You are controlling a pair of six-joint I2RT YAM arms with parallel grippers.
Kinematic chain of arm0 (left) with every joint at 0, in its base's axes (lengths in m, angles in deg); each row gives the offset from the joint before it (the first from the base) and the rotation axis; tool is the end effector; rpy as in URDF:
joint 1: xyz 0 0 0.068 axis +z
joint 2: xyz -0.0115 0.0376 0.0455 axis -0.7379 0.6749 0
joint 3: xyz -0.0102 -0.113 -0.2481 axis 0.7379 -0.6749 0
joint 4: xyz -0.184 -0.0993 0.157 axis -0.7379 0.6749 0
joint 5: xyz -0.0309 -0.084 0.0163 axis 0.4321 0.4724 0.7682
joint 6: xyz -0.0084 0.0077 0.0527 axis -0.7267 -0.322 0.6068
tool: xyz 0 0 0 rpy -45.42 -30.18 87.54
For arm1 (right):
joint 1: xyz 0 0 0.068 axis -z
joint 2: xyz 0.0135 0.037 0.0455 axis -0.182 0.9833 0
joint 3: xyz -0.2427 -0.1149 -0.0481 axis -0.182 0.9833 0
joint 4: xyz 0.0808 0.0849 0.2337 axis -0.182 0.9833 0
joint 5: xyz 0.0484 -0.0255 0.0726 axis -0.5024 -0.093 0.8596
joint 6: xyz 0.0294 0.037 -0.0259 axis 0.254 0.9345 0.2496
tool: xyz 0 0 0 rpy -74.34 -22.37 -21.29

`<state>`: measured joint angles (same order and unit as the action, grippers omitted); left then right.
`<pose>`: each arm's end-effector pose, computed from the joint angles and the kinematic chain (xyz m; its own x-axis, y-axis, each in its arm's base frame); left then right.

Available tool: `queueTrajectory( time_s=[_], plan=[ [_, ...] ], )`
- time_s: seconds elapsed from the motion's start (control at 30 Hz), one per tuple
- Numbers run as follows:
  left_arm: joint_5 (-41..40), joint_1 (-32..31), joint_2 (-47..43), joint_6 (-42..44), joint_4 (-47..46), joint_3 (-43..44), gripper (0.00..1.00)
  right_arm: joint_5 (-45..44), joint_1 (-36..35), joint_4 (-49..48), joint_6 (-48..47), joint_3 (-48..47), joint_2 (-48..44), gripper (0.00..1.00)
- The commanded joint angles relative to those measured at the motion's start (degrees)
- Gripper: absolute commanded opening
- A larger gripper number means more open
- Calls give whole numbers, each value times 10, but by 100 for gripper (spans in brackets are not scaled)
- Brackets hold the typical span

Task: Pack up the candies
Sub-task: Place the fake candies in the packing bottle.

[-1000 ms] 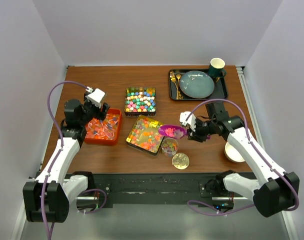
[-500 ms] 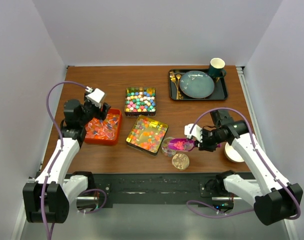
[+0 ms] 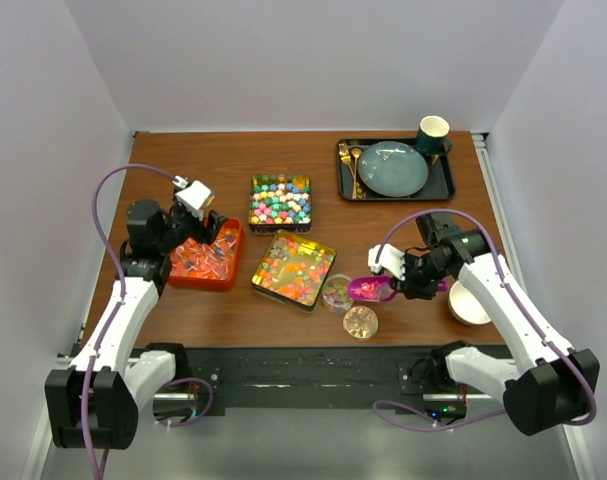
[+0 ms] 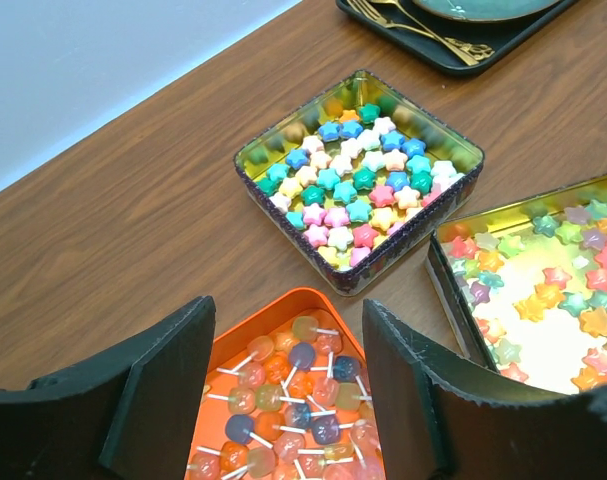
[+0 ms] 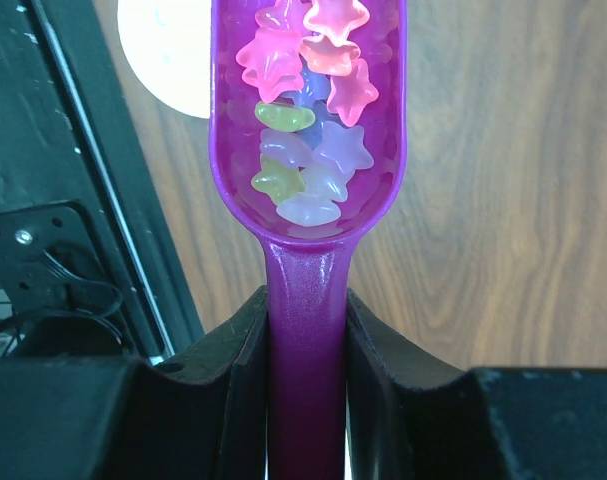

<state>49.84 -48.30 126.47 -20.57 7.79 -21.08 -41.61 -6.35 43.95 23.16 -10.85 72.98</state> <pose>0.2256 -0.0214 0.2797 -0.1169 0.2273 -0.9668 0.5625 0.8174 0.1242 0.1653 0.0622 0.2688 -0.1133 -0.9102 -0.3983 -0.9845 0.1568 -0.0783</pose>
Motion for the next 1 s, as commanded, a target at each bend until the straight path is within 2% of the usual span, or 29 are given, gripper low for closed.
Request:
queueTrajectory(
  time_s=[0.0,0.5,0.77,0.97],
  plan=[
    [18,3,1,-21,-25,7,65,-21,1,23,13,-50,4,0],
    [16,3,8,-41,-62,-13,65,-60,-21,62,-29,-110,57,0],
    [25,4,6,-47,-68,-21,65,-124,-106,43,-3,-103,75,0],
    [32,-15,-5,-42,-64,-18,66,-175,-132,50,29,-117,98,0]
  ],
)
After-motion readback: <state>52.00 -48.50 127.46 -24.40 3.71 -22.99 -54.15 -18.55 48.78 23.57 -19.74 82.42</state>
